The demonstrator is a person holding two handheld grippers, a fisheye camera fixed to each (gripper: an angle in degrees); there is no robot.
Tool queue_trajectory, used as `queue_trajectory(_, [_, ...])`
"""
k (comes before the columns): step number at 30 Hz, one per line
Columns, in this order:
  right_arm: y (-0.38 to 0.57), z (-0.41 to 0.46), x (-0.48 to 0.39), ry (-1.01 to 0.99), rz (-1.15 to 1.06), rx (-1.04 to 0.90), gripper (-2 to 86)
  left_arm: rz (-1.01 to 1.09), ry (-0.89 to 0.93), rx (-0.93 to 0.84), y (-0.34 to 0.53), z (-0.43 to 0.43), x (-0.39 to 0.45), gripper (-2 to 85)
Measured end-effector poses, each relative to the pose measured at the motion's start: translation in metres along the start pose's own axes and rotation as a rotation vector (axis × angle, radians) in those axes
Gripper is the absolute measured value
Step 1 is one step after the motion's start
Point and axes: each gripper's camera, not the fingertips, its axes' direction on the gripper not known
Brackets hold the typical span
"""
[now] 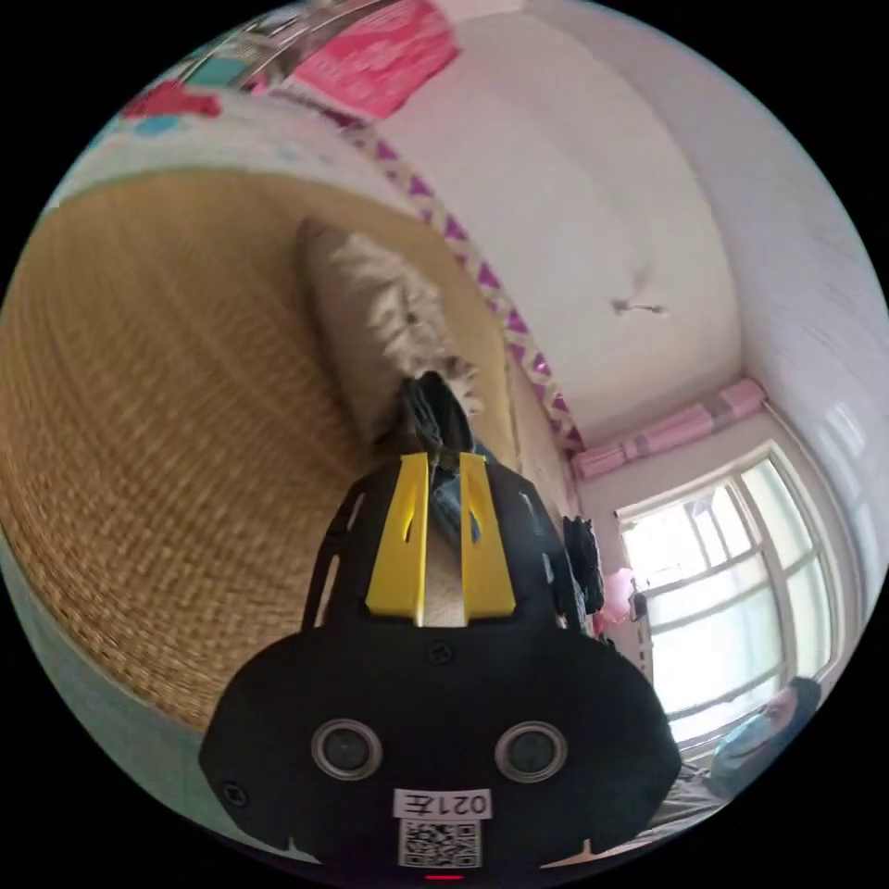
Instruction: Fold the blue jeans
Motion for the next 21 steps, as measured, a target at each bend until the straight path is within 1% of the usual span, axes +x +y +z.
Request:
queue_trajectory(2, [-0.001,-0.001,-0.004,0.003,0.0,-0.003,-0.7,-0.126,0.008,-0.058,0.016,0.004,-0.097,0.2])
queue_trajectory(4, [-0.003,-0.003,-0.007,0.003,0.003,-0.001,-0.7,-0.176,0.066,-0.014,0.031,-0.004,-0.146,-0.5])
queue_trajectory(6, [-0.004,-0.005,-0.013,-0.002,0.003,0.001,-0.7,-0.241,0.202,0.052,0.043,-0.017,-0.182,-0.8])
queue_trajectory(7, [-0.005,-0.005,-0.014,-0.001,0.004,0.003,-0.7,-0.211,0.323,0.121,0.048,-0.029,-0.194,-0.8])
queue_trajectory(8, [-0.006,-0.006,-0.018,-0.002,0.002,0.002,-0.7,-0.176,0.361,0.162,0.053,-0.041,-0.2,-0.9])
queue_trajectory(11, [-0.008,-0.009,-0.026,-0.013,-0.002,0.012,-0.7,-0.087,0.443,0.211,0.068,-0.054,-0.204,-0.9])
queue_trajectory(15, [-0.011,-0.011,-0.041,-0.016,0.0,0.019,-0.7,0.026,0.462,0.16,0.077,-0.049,-0.187,-0.9])
queue_trajectory(16, [-0.012,-0.011,-0.043,-0.014,0.001,0.018,-0.7,0.031,0.457,0.164,0.078,-0.049,-0.185,-0.9])
queue_trajectory(19, [-0.016,-0.009,-0.056,-0.006,0.004,0.005,-0.7,-0.079,0.441,0.195,0.08,-0.047,-0.194,-0.9])
queue_trajectory(21, [-0.018,-0.009,-0.067,-0.01,0.004,0.005,-0.8,-0.117,0.387,0.144,0.078,-0.039,-0.188,-0.9])
